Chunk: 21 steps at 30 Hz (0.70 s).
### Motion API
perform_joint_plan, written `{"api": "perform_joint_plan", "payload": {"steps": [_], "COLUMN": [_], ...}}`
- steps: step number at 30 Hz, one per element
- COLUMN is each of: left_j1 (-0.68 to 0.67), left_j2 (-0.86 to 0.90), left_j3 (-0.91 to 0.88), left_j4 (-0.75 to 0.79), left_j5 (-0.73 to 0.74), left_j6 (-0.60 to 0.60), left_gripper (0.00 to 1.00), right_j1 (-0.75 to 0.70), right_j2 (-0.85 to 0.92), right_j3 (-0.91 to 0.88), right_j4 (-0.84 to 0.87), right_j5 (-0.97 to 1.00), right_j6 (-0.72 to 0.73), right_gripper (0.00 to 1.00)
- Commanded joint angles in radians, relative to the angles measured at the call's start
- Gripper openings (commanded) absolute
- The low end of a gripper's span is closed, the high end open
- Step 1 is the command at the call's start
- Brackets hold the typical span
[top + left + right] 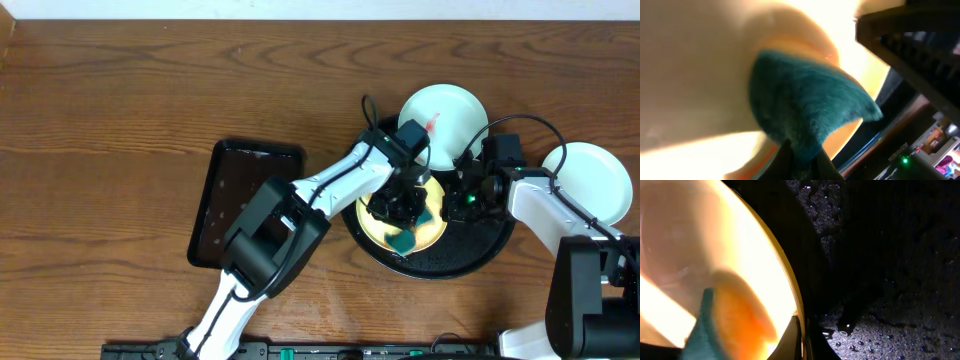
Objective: Clean dirty plates on tray and stack at the side
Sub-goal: 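Scrub the yellow plate with the left-held sponge while right gripper holds rim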
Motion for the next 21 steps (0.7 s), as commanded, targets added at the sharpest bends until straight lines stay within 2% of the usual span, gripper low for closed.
{"api": "perform_joint_plan", "payload": {"steps": [1,5,9,12,14,17,21], "left_j1": [0.046,0.085,0.097,0.089,0.082,0.076,0.075], "left_j2": [0.024,0.013,0.009,0.009,0.009,0.009,0.009], "left_j3": [0.013,0.023,0.025,0.025,0.025,0.025,0.025], "left_j4": [-0.071,-0.073,-0.072,-0.069,-0.065,-0.035,0.052], "left_j5": [-0.317,-0.607,-0.899,-1.041,-1.067,-1.031,-0.785], "left_j6": [-0.124,-0.195,-0.212,-0.212,-0.211,-0.211,-0.207], "left_gripper": [0.07,0.07,0.08,0.07,0.07,0.07,0.08], "right_j1": [0.000,0.000,0.000,0.000,0.000,0.000,0.000], "right_j2": [0.014,0.014,0.014,0.014,0.014,0.014,0.014], "right_j3": [-0.011,-0.011,-0.011,-0.011,-0.011,-0.011,-0.011], "right_j4": [-0.008,-0.008,-0.007,-0.005,-0.005,-0.005,-0.006], "right_j5": [0.036,0.036,0.036,0.036,0.036,0.036,0.036], "right_j6": [-0.021,-0.021,-0.022,-0.025,-0.025,-0.025,-0.025], "right_gripper": [0.01,0.01,0.01,0.01,0.01,0.01,0.01]}}
